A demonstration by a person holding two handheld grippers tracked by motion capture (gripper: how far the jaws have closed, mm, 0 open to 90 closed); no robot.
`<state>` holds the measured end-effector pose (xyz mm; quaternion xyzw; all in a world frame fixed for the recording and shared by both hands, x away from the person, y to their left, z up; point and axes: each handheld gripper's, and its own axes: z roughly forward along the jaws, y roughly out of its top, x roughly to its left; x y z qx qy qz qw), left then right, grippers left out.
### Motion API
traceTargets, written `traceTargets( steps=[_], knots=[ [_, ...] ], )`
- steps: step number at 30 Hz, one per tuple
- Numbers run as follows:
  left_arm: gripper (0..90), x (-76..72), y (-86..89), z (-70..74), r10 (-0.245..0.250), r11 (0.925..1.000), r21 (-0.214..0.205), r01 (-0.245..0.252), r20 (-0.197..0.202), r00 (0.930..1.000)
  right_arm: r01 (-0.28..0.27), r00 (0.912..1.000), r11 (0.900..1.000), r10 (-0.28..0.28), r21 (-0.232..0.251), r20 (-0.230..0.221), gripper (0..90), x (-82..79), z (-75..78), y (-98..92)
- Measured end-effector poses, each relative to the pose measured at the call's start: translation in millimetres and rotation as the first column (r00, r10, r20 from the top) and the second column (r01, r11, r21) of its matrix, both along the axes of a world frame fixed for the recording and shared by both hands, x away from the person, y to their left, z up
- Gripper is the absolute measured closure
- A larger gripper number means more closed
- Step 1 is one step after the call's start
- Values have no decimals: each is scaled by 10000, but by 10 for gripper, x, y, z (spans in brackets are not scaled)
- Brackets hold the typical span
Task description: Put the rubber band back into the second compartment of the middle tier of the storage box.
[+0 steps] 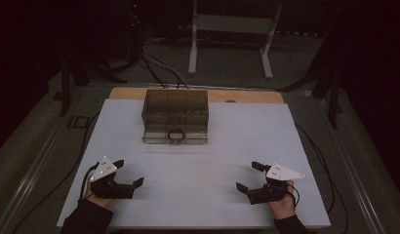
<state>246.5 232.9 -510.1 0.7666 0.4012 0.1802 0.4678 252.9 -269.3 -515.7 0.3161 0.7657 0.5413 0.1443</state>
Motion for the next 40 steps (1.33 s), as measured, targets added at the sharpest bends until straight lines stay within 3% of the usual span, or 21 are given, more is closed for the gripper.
traceTargets(
  steps=[8, 17, 31, 40],
  knots=[
    [4, -105, 84, -48, 56, 9996, -281, -58, -87, 9999, 22, 10000, 10000, -22, 15, -63, 0, 7, -8, -4],
    [4, -254, 99, -69, 0, 10000, -60, 1, 151, 9999, 5, 10000, 10000, -4, -37, 24, 0, 5, -2, -9],
    [9, -232, 162, -102, 671, 9977, -107, -669, 273, 9974, -119, 9999, 9998, 119, -156, 5, 0, 4, -5, 17],
    [9, -235, 154, -106, 743, 9972, -41, -742, 284, 9968, -119, 9999, 9998, 119, -147, -4, 0, 9, -8, 24]
  ],
)
